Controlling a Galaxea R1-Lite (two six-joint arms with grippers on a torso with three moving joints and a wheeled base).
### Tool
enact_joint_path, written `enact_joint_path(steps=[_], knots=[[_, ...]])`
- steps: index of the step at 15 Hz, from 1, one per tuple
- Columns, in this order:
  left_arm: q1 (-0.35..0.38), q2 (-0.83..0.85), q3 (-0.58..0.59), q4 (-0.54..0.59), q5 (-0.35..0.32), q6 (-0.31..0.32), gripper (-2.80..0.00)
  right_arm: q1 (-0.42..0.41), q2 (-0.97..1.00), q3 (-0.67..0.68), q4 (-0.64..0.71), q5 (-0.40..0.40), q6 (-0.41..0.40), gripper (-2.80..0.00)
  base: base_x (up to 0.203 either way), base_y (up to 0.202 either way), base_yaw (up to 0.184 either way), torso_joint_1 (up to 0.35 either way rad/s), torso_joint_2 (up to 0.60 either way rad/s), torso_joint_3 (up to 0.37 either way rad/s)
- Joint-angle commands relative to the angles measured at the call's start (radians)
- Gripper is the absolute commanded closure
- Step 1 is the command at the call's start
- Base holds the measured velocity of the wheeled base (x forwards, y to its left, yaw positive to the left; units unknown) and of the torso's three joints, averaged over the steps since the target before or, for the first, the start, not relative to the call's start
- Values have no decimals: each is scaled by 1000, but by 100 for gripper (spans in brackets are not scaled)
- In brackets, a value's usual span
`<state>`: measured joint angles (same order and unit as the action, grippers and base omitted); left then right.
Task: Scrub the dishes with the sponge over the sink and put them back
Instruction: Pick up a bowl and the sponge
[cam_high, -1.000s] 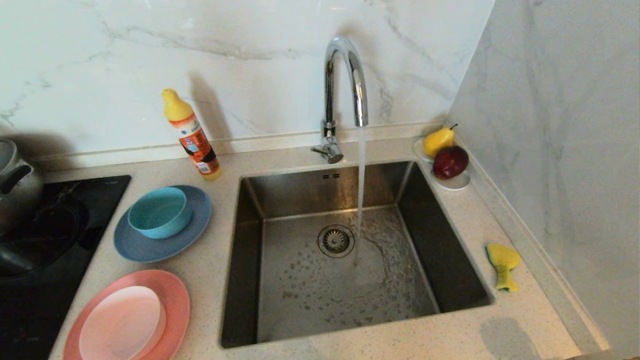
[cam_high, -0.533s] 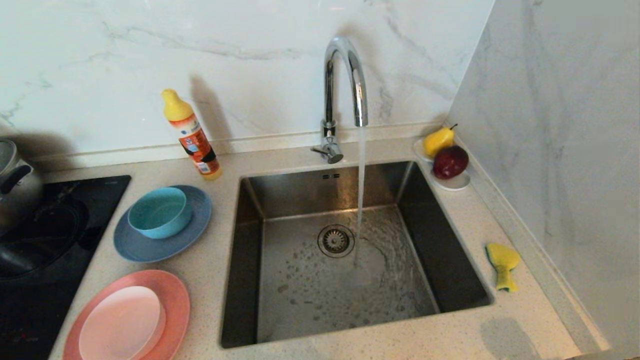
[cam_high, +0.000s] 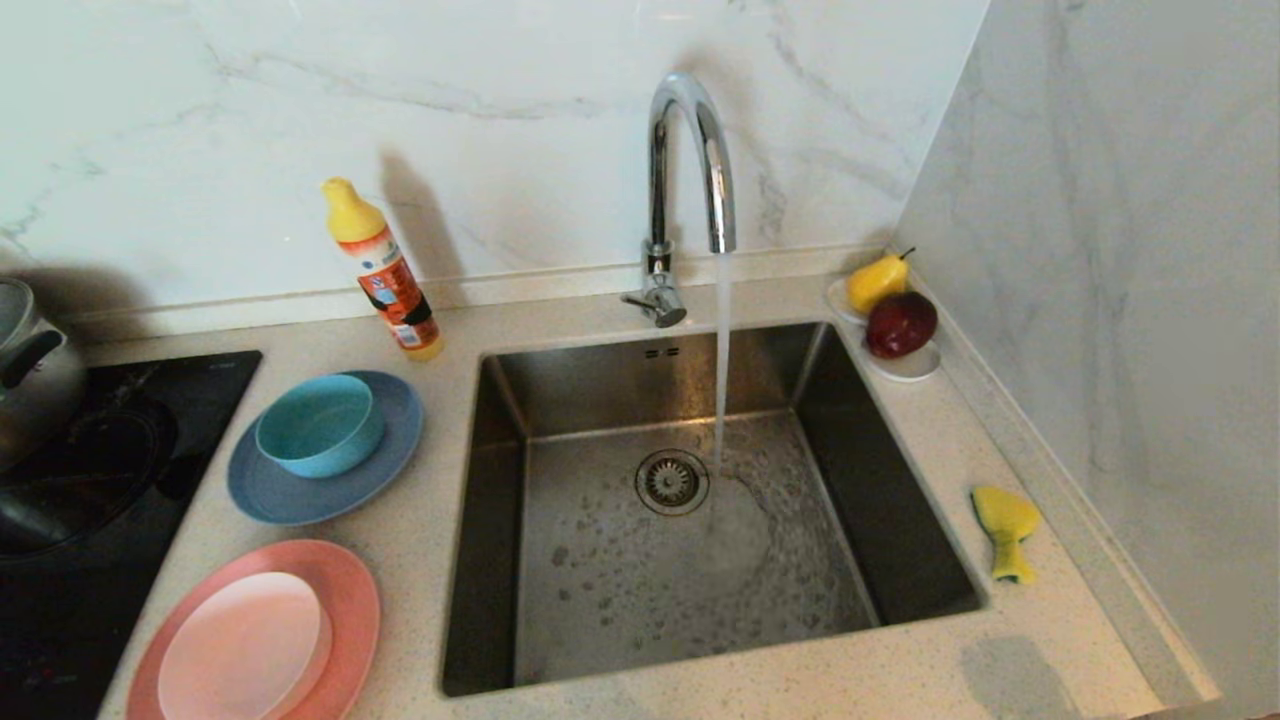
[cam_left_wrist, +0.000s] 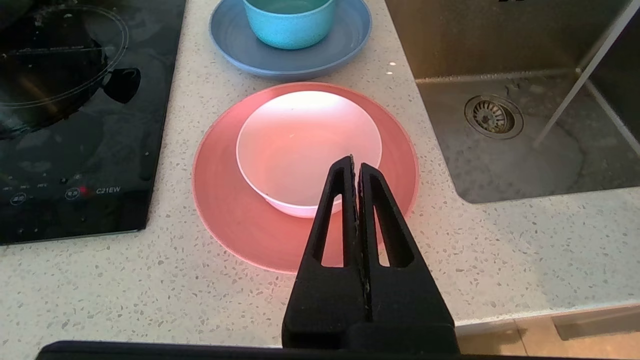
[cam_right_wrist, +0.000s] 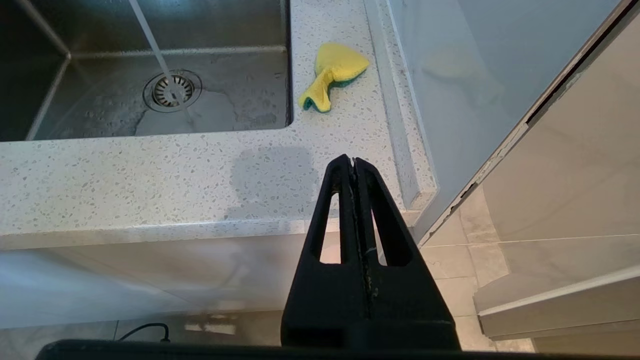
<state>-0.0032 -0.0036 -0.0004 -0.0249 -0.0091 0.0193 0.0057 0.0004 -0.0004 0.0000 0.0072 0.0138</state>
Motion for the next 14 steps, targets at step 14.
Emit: enact_joint_path(steps=[14], knots=[[0,4,19,-1,0,0,0,-1,-2,-16,13,-4,-72,0,0,0,0,0,0,0]])
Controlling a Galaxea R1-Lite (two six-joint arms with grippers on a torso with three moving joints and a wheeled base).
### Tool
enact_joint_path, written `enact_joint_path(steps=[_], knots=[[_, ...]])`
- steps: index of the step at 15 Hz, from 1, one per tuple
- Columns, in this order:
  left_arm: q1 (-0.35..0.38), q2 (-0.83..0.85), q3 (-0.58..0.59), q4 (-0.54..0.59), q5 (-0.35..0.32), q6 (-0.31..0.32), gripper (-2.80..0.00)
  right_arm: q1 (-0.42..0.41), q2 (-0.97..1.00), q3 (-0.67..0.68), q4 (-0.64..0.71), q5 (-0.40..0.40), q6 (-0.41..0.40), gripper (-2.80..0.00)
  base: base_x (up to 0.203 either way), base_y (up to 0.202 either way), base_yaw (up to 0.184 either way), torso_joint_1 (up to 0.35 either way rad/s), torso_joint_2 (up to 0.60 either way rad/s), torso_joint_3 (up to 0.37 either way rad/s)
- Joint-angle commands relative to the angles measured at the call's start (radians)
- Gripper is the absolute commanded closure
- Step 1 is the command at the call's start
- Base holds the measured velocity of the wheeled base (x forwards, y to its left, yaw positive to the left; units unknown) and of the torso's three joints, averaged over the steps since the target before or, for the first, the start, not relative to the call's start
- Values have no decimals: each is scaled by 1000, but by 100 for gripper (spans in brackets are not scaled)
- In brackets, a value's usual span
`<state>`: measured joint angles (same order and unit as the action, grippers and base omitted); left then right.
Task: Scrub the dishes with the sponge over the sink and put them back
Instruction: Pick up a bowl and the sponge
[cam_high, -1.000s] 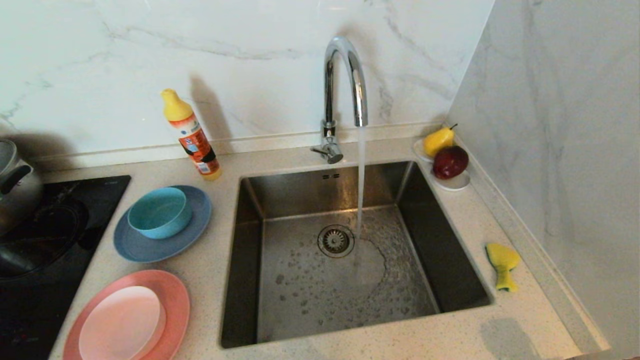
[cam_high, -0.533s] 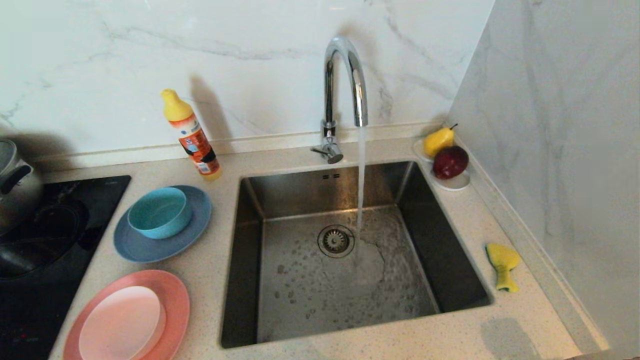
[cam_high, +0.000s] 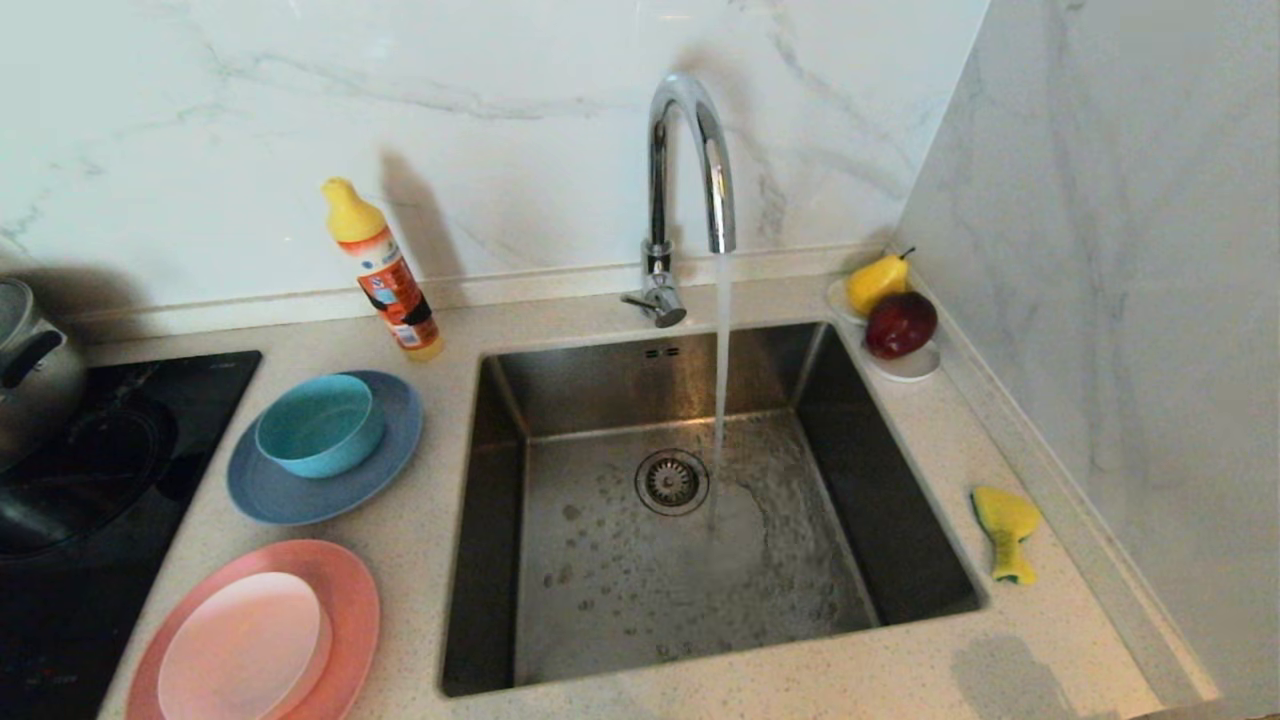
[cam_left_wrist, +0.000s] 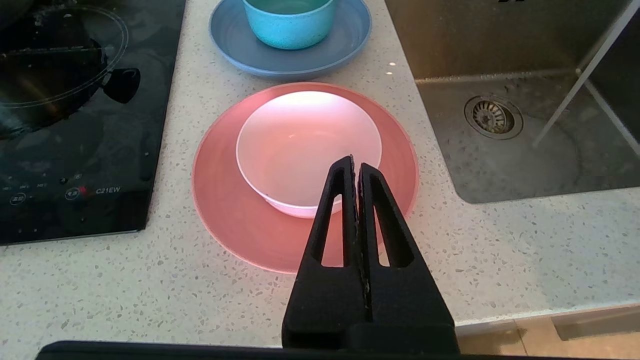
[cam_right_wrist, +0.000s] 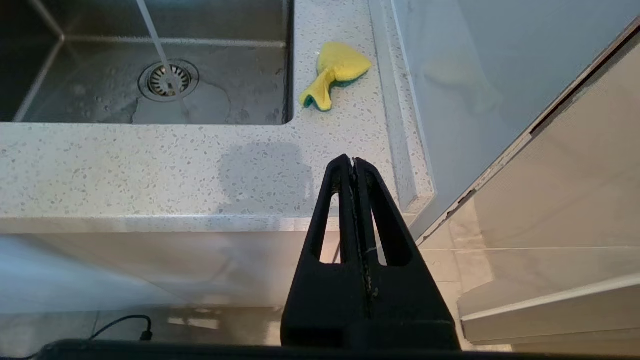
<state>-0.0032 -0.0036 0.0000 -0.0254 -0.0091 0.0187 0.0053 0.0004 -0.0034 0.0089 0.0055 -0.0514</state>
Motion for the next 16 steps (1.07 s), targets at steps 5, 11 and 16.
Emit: enact_joint_path(steps=[5,11,16], knots=[[0,5,18,-1,0,0,0,-1,0,-310,271,45,-24,0,0,0,0,0,0,0],[0,5,18,-1,0,0,0,-7,238,-474,355,188,-155,0,0,0,0,0,0,0],[0,5,18,-1,0,0,0,-11,652,-647,353,213,-153,0,0,0,0,0,0,0]])
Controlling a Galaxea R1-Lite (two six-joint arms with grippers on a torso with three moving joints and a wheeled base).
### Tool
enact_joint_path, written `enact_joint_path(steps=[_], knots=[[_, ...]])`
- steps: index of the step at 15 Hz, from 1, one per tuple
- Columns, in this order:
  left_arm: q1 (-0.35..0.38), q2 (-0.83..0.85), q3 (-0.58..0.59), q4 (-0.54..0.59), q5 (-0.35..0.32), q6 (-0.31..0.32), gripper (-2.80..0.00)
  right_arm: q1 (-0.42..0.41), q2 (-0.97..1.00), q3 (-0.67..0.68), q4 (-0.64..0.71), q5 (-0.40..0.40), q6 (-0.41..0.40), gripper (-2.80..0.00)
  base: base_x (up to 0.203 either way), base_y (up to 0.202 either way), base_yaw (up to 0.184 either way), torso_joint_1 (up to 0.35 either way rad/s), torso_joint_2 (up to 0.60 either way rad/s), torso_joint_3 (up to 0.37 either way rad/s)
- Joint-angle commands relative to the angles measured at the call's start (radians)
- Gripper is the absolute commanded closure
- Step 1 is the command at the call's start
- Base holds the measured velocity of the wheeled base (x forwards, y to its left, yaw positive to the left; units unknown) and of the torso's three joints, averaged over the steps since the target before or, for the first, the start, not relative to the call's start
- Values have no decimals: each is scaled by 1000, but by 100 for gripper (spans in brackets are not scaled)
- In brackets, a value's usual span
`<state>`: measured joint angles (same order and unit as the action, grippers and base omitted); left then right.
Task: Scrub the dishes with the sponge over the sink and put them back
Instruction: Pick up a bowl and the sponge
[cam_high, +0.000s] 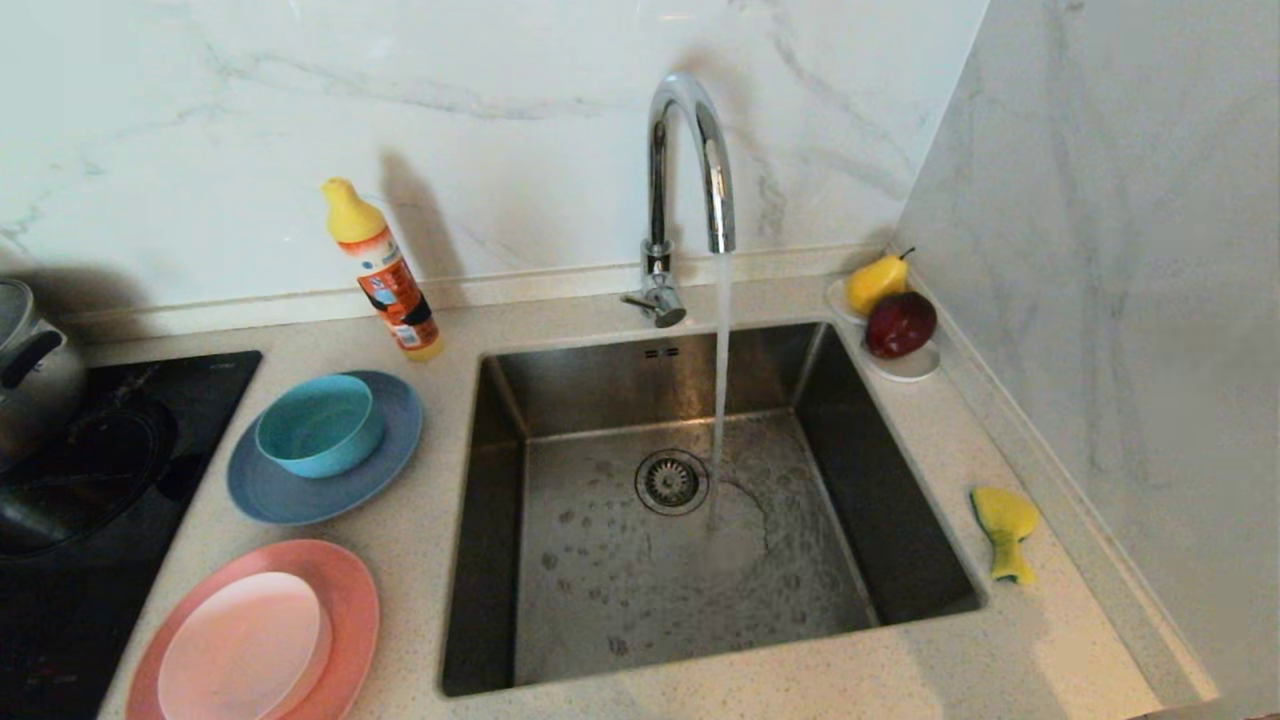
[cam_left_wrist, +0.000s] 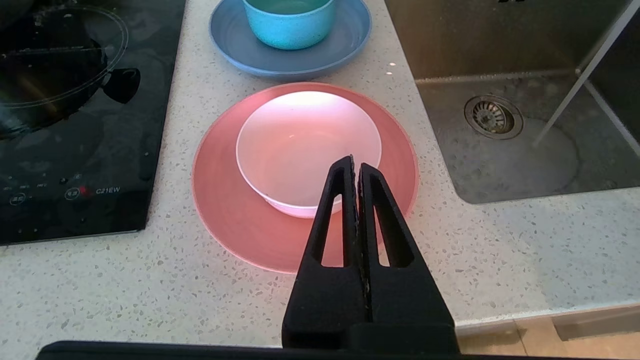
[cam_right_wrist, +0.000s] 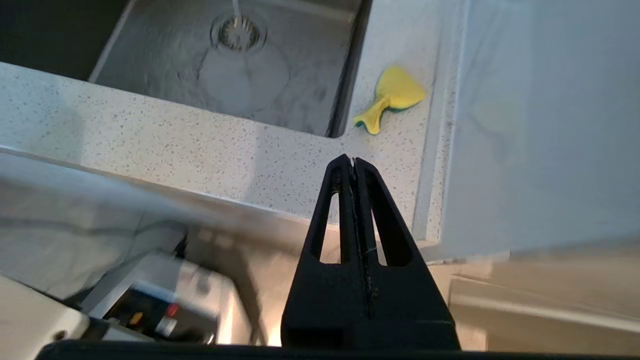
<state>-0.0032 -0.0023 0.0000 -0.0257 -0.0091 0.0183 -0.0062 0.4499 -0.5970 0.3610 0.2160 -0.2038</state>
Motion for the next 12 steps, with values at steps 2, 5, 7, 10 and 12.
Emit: enact_joint_path(steps=[2,5,7,10,12], knots=[[0,4,18,0,0,0,0,5,345,-117,-2,1,0,0,0,0,0,0,0,0],[0,3,18,0,0,0,0,8,528,-177,-11,-23,5,0,0,0,0,0,0,0],[0,4,18,0,0,0,0,12,637,-195,-33,-51,16,0,0,0,0,0,0,0],[0,4,18,0,0,0,0,57,762,-200,-68,-127,47,0,0,0,0,0,0,0],[0,4,18,0,0,0,0,87,828,-191,-107,-163,73,0,0,0,0,0,0,0]])
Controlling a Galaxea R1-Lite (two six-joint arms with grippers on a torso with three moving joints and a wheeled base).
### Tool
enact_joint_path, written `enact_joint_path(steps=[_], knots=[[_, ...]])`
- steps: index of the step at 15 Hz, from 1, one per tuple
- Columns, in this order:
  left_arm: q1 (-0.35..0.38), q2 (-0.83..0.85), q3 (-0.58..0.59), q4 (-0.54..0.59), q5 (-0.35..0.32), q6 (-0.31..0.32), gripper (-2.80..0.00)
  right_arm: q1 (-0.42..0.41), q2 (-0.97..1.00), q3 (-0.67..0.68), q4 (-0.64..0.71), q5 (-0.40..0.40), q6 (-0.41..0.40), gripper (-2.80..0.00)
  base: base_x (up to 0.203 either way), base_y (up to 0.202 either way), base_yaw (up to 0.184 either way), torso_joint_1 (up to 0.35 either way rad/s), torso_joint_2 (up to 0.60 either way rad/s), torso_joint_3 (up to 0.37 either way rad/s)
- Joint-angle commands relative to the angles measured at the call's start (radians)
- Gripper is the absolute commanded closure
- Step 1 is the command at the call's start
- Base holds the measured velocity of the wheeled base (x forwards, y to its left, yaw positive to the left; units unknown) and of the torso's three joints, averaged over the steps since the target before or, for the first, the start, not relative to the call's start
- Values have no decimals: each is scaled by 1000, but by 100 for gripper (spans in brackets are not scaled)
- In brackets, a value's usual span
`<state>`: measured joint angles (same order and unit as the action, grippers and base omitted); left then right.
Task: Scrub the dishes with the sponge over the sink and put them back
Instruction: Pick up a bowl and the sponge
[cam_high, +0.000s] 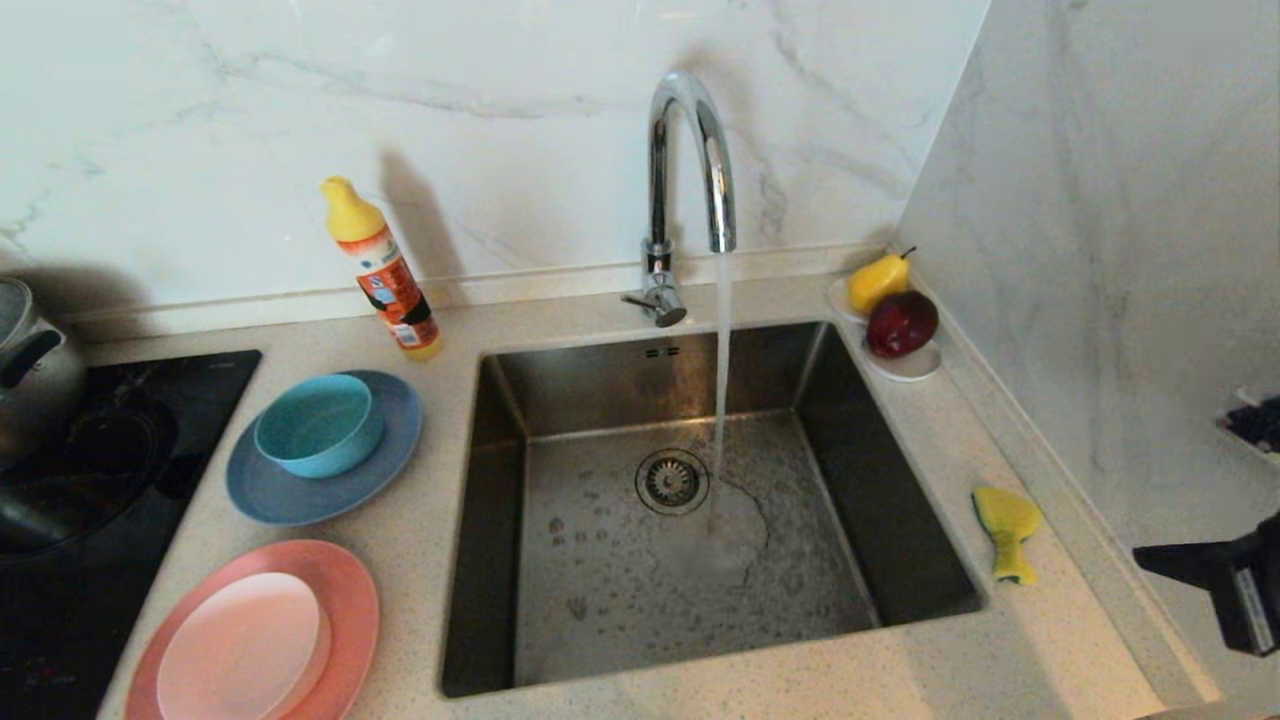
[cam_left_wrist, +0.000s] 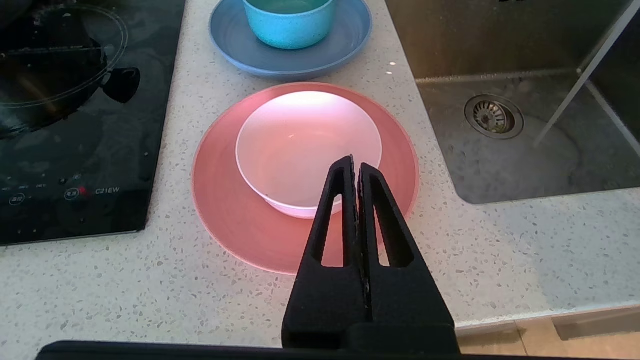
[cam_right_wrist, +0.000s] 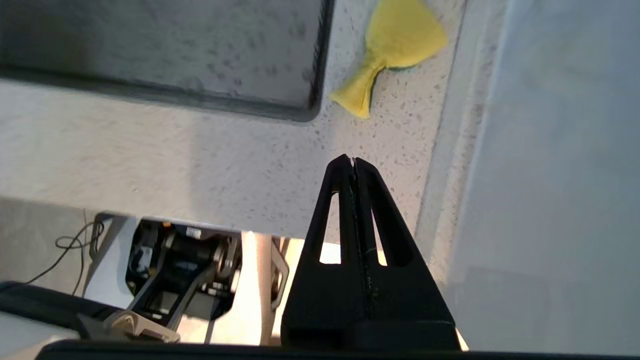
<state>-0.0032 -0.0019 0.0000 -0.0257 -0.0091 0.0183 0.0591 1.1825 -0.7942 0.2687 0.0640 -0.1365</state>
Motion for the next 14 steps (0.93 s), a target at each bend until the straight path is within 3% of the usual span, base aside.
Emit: enact_joint_path(steps=[1,5,6,14], knots=[[0,2,18,0,0,0,0,25,129,13,-37,-23,16,0,0,0,0,0,0,0],[0,3,18,0,0,0,0,24,232,58,-130,-45,52,0,0,0,0,0,0,0],[0,3,18,0,0,0,0,21,249,62,-149,-50,55,-280,0,0,0,0,0,0],[0,3,18,0,0,0,0,19,372,67,-217,-62,160,-280,0,0,0,0,0,0]])
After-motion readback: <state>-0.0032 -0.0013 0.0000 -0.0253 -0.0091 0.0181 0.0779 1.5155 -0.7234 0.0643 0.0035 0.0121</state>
